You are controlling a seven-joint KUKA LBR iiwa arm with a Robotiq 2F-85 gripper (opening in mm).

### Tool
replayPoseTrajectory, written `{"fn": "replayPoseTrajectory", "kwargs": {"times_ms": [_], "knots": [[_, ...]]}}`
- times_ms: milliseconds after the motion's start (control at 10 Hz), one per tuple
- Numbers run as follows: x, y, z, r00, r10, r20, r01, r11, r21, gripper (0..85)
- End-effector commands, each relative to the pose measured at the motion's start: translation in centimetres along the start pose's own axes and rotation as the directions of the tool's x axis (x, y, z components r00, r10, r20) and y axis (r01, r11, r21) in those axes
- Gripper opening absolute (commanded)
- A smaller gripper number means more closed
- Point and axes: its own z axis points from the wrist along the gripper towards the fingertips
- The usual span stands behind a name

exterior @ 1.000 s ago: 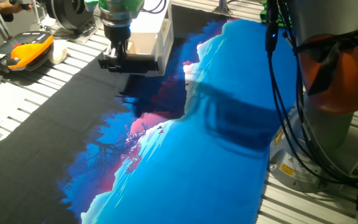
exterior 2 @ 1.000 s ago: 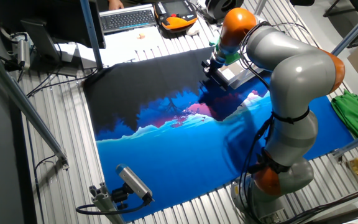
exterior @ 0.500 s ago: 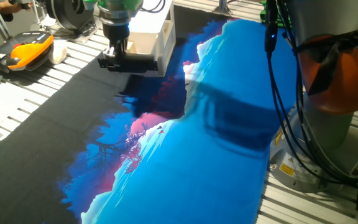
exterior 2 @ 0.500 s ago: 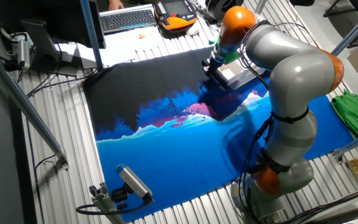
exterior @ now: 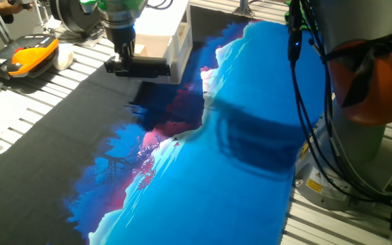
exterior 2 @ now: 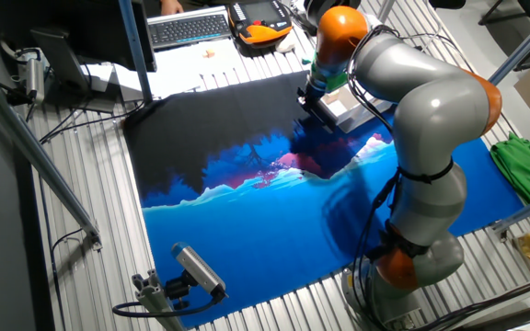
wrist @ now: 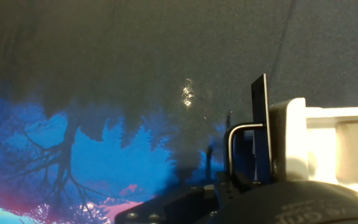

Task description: Grasp the handle and open the drawer

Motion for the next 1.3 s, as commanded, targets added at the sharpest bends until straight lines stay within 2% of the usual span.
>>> {"fn": "replayPoseTrajectory", "kwargs": {"times_ms": [0,300,1200], "knots": [[-0.08,0.07,-0.05,1.000,0.000,0.000,0.000,1.000,0.001,0.0],[-0.21,0.23,-0.09,1.000,0.003,-0.003,-0.003,1.000,0.016,0.0],[-0.06,0.62,0.15,0.998,0.056,-0.002,-0.056,0.998,0.037,0.0]]}}
